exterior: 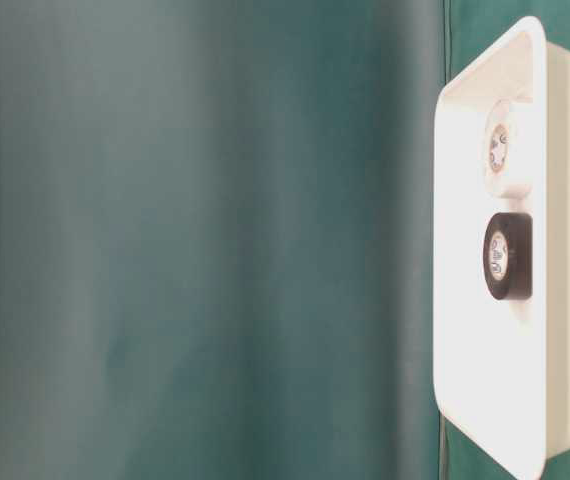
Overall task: Pick up the tape from a random location and place it into the white case.
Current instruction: 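Move the left gripper down-right over the yellow tape roll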
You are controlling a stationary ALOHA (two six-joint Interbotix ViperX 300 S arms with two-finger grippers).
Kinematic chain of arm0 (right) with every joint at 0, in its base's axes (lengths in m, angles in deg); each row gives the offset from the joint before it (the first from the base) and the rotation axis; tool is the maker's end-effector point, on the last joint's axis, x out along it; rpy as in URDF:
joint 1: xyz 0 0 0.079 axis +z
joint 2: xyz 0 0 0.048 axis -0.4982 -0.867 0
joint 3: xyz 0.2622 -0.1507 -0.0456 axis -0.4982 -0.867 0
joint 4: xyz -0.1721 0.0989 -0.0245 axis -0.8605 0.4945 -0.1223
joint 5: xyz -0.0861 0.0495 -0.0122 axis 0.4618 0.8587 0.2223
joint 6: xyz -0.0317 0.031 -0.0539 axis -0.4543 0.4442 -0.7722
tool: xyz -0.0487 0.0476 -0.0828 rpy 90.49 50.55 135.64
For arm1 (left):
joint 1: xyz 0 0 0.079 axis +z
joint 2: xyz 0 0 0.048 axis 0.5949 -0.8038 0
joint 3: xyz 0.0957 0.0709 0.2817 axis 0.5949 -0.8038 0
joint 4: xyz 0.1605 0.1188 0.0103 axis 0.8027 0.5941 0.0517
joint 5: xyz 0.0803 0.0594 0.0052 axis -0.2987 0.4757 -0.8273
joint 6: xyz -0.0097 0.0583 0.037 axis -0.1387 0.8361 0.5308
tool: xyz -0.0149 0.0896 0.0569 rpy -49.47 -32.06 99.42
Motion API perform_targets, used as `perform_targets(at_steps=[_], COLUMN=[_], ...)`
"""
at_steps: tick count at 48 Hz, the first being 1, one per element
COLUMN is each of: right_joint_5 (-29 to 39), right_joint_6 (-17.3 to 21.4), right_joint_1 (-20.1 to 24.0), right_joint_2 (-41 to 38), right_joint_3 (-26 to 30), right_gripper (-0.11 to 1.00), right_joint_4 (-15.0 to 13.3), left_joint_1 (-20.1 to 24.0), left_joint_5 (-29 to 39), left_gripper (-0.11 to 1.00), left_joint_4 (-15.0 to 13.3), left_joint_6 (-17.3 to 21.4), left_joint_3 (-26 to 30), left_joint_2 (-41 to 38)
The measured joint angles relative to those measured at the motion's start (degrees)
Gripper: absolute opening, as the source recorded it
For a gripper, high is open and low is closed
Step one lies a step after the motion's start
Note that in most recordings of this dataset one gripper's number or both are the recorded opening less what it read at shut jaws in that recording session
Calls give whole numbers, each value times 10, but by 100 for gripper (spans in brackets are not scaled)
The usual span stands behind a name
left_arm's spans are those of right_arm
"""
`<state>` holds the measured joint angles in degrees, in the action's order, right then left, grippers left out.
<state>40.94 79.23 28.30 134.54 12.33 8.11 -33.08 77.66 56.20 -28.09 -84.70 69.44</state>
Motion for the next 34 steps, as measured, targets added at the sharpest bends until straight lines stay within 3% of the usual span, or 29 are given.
perform_targets(at_steps=[18, 34], right_joint_5=[4, 10], right_joint_6=[0, 0], right_joint_1=[0, 0], right_joint_2=[1, 0], right_joint_3=[3, 8], right_gripper=[86, 86], right_joint_4=[0, 1], left_joint_1=[-115, -118], left_joint_5=[0, -7], left_gripper=[90, 90], left_joint_4=[-3, -3], left_joint_6=[-1, -1], left_joint_3=[0, 0], left_joint_2=[0, -7])
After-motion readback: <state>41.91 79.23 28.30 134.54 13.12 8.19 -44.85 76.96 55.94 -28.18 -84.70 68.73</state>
